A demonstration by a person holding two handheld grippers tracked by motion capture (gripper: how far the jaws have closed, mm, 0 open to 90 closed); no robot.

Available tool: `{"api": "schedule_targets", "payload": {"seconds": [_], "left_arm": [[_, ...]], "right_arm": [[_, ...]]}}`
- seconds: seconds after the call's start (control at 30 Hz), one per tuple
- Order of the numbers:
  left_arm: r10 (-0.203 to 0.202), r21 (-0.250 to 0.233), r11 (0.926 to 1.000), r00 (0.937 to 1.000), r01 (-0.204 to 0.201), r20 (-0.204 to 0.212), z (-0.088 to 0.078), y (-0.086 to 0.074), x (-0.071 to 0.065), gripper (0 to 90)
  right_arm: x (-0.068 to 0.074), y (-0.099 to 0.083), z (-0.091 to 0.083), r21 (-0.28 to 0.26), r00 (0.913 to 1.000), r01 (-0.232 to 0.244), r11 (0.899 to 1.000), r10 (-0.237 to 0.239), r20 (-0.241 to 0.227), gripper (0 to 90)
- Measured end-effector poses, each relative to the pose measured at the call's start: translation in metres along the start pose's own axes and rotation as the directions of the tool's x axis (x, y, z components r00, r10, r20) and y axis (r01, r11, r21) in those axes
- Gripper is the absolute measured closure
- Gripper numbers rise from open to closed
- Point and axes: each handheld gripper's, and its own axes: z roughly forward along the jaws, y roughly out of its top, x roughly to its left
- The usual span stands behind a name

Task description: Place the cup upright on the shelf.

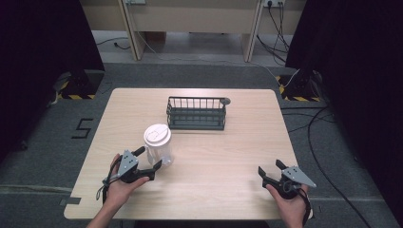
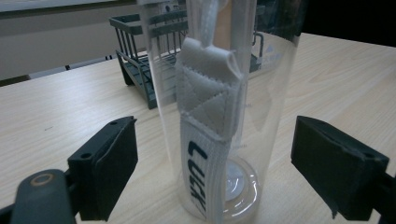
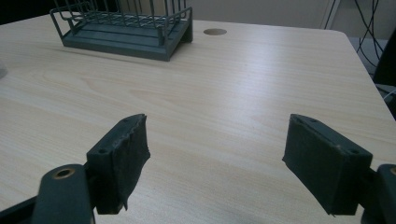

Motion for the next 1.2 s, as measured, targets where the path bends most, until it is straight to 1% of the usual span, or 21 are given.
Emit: {"api": "schedule_targets", "payload": {"seconds": [0.07, 0.13, 0.17, 0.2, 0.23, 0.27, 0.3, 0.33, 0.43, 0.63, 0.83, 1.03, 1.07, 1.1, 1.17, 1.2], "left_arm": [[0.001, -0.001, 1.0000, 1.0000, -0.001, 0.002, 0.002, 0.001, 0.000, 14.2], [0.003, -0.002, 1.0000, 0.9999, -0.003, 0.010, 0.008, 0.002, -0.001, 14.2], [0.003, -0.002, 1.0000, 0.9999, -0.003, 0.010, 0.008, 0.002, -0.001, 14.2], [0.001, -0.001, 1.0000, 0.9999, -0.001, 0.010, 0.010, 0.002, -0.001, 14.2], [-0.003, -0.002, 1.0000, 0.9999, 0.003, 0.011, 0.012, 0.003, -0.001, 14.2], [-0.014, -0.007, 0.9999, 0.9998, 0.014, 0.015, 0.015, 0.004, -0.001, 14.2], [-0.014, -0.007, 0.9999, 0.9998, 0.014, 0.015, 0.015, 0.004, -0.001, 14.2], [-0.006, -0.011, 0.9999, 0.9998, 0.006, 0.020, 0.017, 0.005, -0.001, 14.2], [-0.003, -0.013, 0.9999, 0.9997, 0.003, 0.023, 0.020, 0.006, 0.000, 14.2], [0.004, -0.012, 0.9999, 0.9996, -0.004, 0.026, 0.032, 0.008, -0.001, 12.5], [0.010, -0.014, 0.9999, 0.9997, -0.009, 0.023, 0.034, 0.007, -0.001, 13.9], [0.010, -0.016, 0.9998, 0.9994, -0.009, 0.034, 0.036, 0.005, 0.001, 14.3], [0.008, -0.017, 0.9998, 0.9992, -0.008, 0.038, 0.037, 0.005, 0.001, 14.3], [-0.004, -0.023, 0.9997, 0.9991, 0.005, 0.042, 0.038, 0.005, 0.002, 14.2], [-0.008, -0.027, 0.9996, 0.9990, 0.009, 0.044, 0.039, 0.006, 0.002, 14.2], [-0.002, -0.025, 0.9997, 0.9991, 0.003, 0.043, 0.040, 0.006, 0.001, 14.2]], "right_arm": [[0.000, 0.000, 0.000, 0.001, 1.0000, -0.005, 1.000, 0.005, -0.002, 22.6], [0.000, 0.000, 0.000, 0.002, 1.0000, -0.008, 1.000, 0.008, -0.002, 22.7], [0.000, 0.000, 0.000, 0.002, 1.0000, -0.008, 1.000, 0.008, -0.004, 22.8], [0.000, 0.000, 0.000, 0.003, 0.9999, -0.015, 1.000, 0.015, -0.004, 23.0], [0.001, 0.000, 0.000, 0.004, 0.9998, -0.019, 1.000, 0.019, -0.004, 23.3], [0.000, 0.000, 0.000, 0.002, 0.9999, -0.012, 1.000, 0.012, -0.007, 23.6], [0.000, 0.000, 0.000, 0.002, 0.9999, -0.012, 1.000, 0.012, -0.007, 23.6], [-0.001, 0.000, 0.000, 0.002, 0.9999, -0.014, 1.000, 0.014, -0.008, 23.8], [-0.001, 0.000, 0.001, 0.006, 0.9999, -0.015, 1.000, 0.015, -0.008, 24.1], [-0.002, 0.000, 0.001, 0.007, 0.9998, -0.016, 1.000, 0.016, -0.009, 24.4], [-0.002, 0.000, 0.001, 0.008, 0.9998, -0.016, 1.000, 0.016, -0.010, 24.6], [-0.002, 0.000, 0.001, 0.012, 0.9998, -0.017, 1.000, 0.017, -0.012, 24.9], [-0.002, 0.000, 0.001, 0.012, 0.9998, -0.016, 1.000, 0.016, -0.012, 25.0], [-0.002, 0.001, 0.001, 0.014, 0.9998, -0.016, 1.000, 0.017, -0.012, 25.0], [-0.002, 0.001, 0.001, 0.015, 0.9998, -0.016, 1.000, 0.016, -0.013, 25.1], [-0.002, 0.001, 0.001, 0.014, 0.9998, -0.015, 1.000, 0.016, -0.013, 25.1]]}}
